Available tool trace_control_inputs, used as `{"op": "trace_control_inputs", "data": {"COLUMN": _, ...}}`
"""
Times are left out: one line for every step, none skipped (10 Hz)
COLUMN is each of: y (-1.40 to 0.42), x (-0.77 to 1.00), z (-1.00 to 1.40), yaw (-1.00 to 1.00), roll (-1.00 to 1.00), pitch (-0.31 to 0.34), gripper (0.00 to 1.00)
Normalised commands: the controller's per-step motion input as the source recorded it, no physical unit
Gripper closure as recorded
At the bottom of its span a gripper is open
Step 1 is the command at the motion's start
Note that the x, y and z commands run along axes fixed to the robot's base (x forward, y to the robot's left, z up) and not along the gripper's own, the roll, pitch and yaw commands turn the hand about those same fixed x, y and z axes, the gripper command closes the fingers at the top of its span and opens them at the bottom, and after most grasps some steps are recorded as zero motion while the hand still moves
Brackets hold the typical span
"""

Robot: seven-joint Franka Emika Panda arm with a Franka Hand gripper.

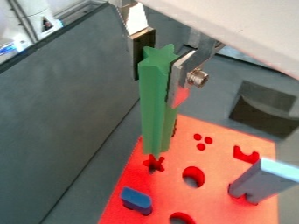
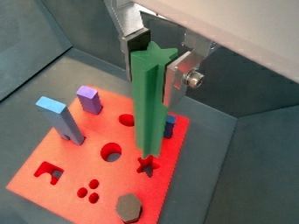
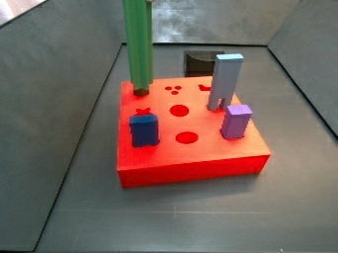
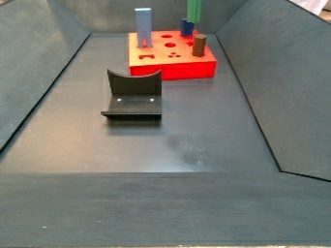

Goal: Pick up the star object. Move up. Move to above the board. Insert the star object.
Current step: Insert the star object.

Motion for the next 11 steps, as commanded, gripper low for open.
{"op": "trace_control_inputs", "data": {"y": 0.00, "x": 0.00, "z": -0.36, "yaw": -1.00, "roll": -0.03, "pitch": -0.031, "gripper": 1.00}}
{"op": "trace_control_inputs", "data": {"y": 0.00, "x": 0.00, "z": -0.37, "yaw": -1.00, "roll": -0.02, "pitch": -0.039, "gripper": 1.00}}
{"op": "trace_control_inputs", "data": {"y": 0.00, "x": 0.00, "z": -0.37, "yaw": -1.00, "roll": -0.02, "pitch": -0.036, "gripper": 1.00}}
{"op": "trace_control_inputs", "data": {"y": 0.00, "x": 0.00, "z": -0.18, "yaw": -0.82, "roll": -0.03, "pitch": -0.010, "gripper": 1.00}}
{"op": "trace_control_inputs", "data": {"y": 0.00, "x": 0.00, "z": -0.09, "yaw": 0.00, "roll": 0.00, "pitch": 0.000, "gripper": 1.00}}
{"op": "trace_control_inputs", "data": {"y": 0.07, "x": 0.12, "z": -0.13, "yaw": -0.93, "roll": 0.00, "pitch": 0.000, "gripper": 1.00}}
{"op": "trace_control_inputs", "data": {"y": 0.00, "x": 0.02, "z": -0.12, "yaw": -1.00, "roll": 0.00, "pitch": 0.000, "gripper": 1.00}}
{"op": "trace_control_inputs", "data": {"y": 0.00, "x": 0.00, "z": -0.02, "yaw": 0.00, "roll": 0.00, "pitch": 0.000, "gripper": 1.00}}
{"op": "trace_control_inputs", "data": {"y": 0.00, "x": 0.00, "z": -0.20, "yaw": 0.00, "roll": 0.00, "pitch": 0.000, "gripper": 1.00}}
{"op": "trace_control_inputs", "data": {"y": 0.00, "x": 0.00, "z": -0.28, "yaw": 0.00, "roll": 0.00, "pitch": -0.019, "gripper": 1.00}}
{"op": "trace_control_inputs", "data": {"y": 0.00, "x": 0.25, "z": -0.54, "yaw": -0.14, "roll": 0.01, "pitch": -0.039, "gripper": 1.00}}
